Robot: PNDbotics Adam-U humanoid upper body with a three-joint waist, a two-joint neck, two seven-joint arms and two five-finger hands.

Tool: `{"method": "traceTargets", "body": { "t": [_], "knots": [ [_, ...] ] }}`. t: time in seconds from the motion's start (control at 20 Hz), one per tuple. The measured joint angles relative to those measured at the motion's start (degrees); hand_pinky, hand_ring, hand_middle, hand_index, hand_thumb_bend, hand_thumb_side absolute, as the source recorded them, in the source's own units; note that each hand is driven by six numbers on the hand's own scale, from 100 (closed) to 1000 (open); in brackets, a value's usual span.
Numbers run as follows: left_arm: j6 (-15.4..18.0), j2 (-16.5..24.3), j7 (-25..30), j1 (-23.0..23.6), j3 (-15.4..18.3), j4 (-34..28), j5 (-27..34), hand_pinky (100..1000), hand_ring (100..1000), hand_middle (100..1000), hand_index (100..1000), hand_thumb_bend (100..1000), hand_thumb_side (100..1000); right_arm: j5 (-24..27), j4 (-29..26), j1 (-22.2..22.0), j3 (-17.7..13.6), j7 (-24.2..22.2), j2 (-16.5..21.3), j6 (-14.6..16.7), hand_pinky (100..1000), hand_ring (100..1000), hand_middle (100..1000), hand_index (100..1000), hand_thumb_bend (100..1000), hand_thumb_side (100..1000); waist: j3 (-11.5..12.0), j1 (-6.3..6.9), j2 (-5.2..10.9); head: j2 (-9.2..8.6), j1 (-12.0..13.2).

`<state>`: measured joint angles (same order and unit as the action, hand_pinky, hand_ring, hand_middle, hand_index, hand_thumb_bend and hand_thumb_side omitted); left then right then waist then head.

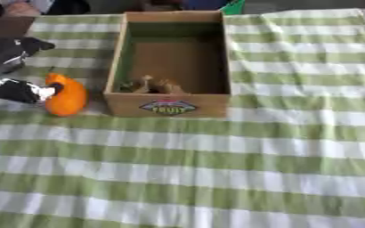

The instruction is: Pick up objects on the table and place them in the box.

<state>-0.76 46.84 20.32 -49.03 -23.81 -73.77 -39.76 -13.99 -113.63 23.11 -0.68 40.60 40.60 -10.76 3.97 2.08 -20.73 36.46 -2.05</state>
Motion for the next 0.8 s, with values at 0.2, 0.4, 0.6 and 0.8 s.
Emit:
{"method": "traceTargets", "body": {
  "t": [0.2, 0.4, 0.6, 0.8],
  "knots": [
    [-1.4, -0.8, 3.3, -0.6, 0.0, 0.6, 1.8, 873, 888, 839, 944, 363, 642, 0.0, 0.0, -0.4, 0.0, 0.8, -0.5, -0.3, 715, 703, 682, 818, 100, 773, -0.1, 0.1, -0.23, -0.25, 0.2],
    [-2.0, -1.5, 7.0, -1.0, 0.5, 0.6, 4.8, 852, 857, 778, 857, 340, 632, 0.0, 0.0, -0.5, 0.0, 1.7, -0.7, -0.7, 714, 700, 681, 817, 100, 772, -0.2, 0.3, -0.44, -0.25, 0.2],
    [-2.5, -1.8, 10.8, -1.4, 0.9, 0.5, 8.1, 837, 837, 747, 804, 297, 621, 0.0, 0.0, -0.5, 0.0, 2.2, -1.1, -1.0, 713, 698, 679, 812, 100, 771, -0.1, 0.4, -0.45, -0.25, 0.2],
    [-3.6, -1.8, 14.5, -1.6, 1.4, 0.1, 9.6, 826, 822, 727, 781, 260, 622, 0.0, 0.0, -0.5, 0.0, 2.8, -1.2, -0.9, 712, 695, 676, 810, 100, 774, -0.1, 0.48, -0.47, -0.27, 0.2]
  ]
}}
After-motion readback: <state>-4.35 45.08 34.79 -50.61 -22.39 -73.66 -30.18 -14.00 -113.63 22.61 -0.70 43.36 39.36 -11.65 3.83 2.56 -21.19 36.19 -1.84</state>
